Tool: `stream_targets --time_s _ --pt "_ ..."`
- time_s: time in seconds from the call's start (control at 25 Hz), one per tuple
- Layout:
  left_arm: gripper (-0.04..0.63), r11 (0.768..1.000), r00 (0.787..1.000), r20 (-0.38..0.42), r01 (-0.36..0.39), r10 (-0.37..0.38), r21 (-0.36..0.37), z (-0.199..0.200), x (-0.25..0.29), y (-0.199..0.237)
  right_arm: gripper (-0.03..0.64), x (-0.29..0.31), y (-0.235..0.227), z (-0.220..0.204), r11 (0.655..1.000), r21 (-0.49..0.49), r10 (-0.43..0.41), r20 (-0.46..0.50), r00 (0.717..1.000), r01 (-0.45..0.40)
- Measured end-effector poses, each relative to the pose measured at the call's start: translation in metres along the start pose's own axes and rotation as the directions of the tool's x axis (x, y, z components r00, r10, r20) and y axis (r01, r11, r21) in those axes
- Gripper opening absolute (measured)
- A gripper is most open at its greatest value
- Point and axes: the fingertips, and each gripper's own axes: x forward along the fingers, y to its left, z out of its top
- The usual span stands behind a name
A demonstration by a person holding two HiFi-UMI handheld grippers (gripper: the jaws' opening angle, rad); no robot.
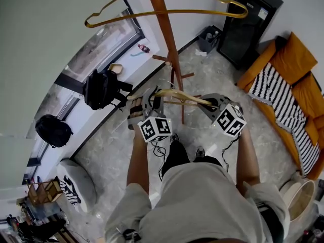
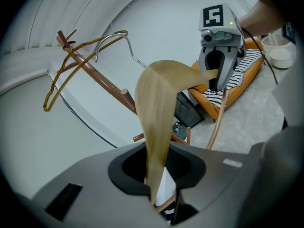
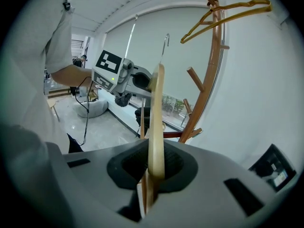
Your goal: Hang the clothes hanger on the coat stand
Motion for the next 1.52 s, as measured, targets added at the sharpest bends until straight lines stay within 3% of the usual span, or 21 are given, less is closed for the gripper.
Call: stream_targets --time_s 0.2,0.4,0.6,0.84,1.04,1.16,1.52 --pt "0.075 1.000 1.000 -0.024 0.017 -0.017 -0.011 -0.006 0.007 0.000 0.054 0.004 -0.021 0.006 0.984 -0.086 -0.160 -0.019 0.987 0.158" --pt "0.075 0.999 0.999 -0.029 0.042 -0.042 0.000 -0.007 0.014 -0.004 0.143 0.006 -0.030 0.006 0.965 -0.140 -0.234 -0.061 0.970 0.223" --pt "0.074 0.998 0.998 -0.027 0.057 -0.058 -0.013 -0.004 0.018 0.006 0.169 -0.001 -0.041 0.022 0.941 -0.159 -0.304 -0.017 0.952 0.298" --pt "0.074 0.996 0.996 -0.028 0.087 -0.087 -0.011 -0.001 0.027 0.009 0.169 -0.005 -0.045 0.038 0.898 -0.232 -0.375 0.037 0.926 0.373" --pt "0.074 0.994 0.993 -0.039 0.110 -0.111 -0.014 -0.003 0.035 0.006 0.164 0.007 -0.049 0.047 0.867 -0.301 -0.414 0.011 0.910 0.398" --pt "0.074 0.993 0.992 -0.036 0.118 -0.119 -0.028 -0.003 0.038 0.007 0.111 0.014 -0.052 0.048 0.851 -0.328 -0.435 -0.001 0.900 0.411" --pt "0.072 0.990 0.989 -0.040 0.138 -0.140 -0.029 -0.007 0.048 0.006 0.092 0.023 -0.058 0.042 0.864 -0.295 -0.430 -0.012 0.903 0.408"
